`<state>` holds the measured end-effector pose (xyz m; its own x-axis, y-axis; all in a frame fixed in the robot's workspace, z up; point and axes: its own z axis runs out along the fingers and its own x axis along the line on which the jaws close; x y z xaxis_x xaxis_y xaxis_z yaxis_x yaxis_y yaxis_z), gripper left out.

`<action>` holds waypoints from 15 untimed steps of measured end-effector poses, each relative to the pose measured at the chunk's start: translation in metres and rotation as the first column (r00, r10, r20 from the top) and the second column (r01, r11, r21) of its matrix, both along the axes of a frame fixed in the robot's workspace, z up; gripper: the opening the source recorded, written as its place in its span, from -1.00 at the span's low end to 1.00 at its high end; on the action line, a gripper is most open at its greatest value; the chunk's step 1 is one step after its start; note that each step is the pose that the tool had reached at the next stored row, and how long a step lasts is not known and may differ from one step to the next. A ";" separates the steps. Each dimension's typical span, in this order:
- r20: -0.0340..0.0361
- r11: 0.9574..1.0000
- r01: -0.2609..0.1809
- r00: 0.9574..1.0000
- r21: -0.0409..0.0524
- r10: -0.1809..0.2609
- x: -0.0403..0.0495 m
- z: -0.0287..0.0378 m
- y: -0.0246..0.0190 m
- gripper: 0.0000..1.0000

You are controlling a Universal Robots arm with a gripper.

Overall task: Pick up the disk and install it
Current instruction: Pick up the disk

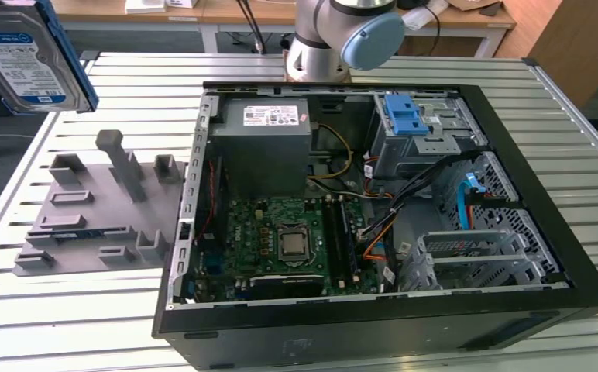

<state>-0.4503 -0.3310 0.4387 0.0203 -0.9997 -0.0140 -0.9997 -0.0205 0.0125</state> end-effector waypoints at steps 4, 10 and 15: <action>0.000 1.000 0.000 1.000 0.000 0.000 0.0000 0.0010 0.0000 -0.27; 0.000 1.000 0.000 1.000 -0.001 0.000 0.0000 0.0012 0.0000 -0.27; 0.000 1.000 0.000 1.000 -0.001 0.000 0.0011 0.0012 0.0001 -0.27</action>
<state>-0.4492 -0.3309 0.4399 0.0203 -0.9997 -0.0130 -0.9997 -0.0204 0.0126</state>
